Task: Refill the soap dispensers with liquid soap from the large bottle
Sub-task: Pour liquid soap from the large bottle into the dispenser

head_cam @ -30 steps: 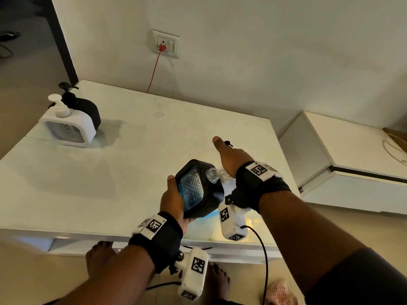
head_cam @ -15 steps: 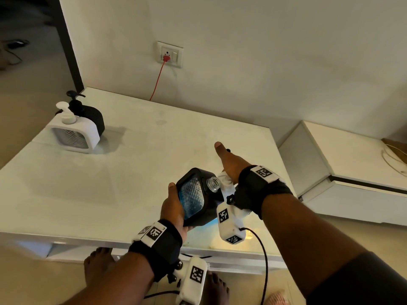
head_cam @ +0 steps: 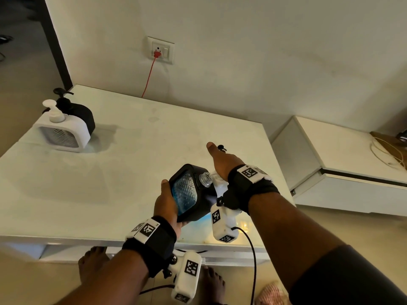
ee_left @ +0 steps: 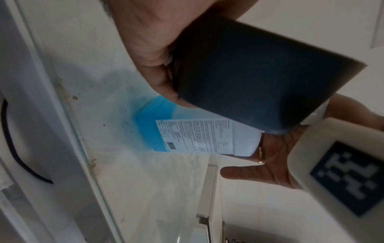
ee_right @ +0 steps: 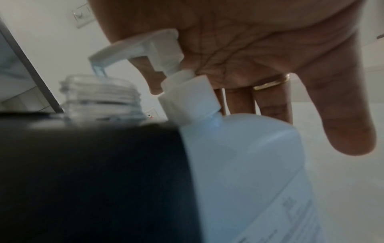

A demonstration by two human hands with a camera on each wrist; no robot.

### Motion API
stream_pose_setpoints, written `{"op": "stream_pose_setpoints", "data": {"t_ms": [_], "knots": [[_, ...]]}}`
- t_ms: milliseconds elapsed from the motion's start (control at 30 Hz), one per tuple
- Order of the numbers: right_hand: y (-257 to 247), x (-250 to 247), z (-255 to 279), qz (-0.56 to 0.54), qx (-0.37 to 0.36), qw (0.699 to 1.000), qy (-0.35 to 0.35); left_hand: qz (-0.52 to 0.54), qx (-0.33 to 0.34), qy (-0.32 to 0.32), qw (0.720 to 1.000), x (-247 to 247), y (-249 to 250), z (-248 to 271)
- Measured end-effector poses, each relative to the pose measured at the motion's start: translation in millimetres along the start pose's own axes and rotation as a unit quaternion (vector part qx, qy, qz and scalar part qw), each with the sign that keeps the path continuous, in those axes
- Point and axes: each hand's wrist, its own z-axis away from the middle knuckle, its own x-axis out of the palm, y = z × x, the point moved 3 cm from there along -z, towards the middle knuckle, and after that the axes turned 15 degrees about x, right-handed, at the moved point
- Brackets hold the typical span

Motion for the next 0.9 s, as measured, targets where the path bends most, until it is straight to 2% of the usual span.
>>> {"op": "stream_pose_setpoints", "data": {"t_ms": [233,300,633,900], "knots": [[0.8,5.2,-0.1,-0.036,0.008,0.999,0.007,-0.002,0.001,0.002,1.0,-1.7,-2.1,-1.7],[0.4,4.4,0.8,-0.03,0.007,0.999,0.014,0.001,0.002,0.002,1.0,-1.2,-2.2,-2.6],[-12.6,-9.2,16.5,0.042,-0.042,0.998,-0.036,0.008,0.003,-0.003,1.0,-0.1,-0.4,-1.9],[-7.5,-8.8,8.8,0.023,-0.041,0.999,-0.003,0.012,-0.001,-0.005,1.0,-0.2,0.1,-2.8]]}}
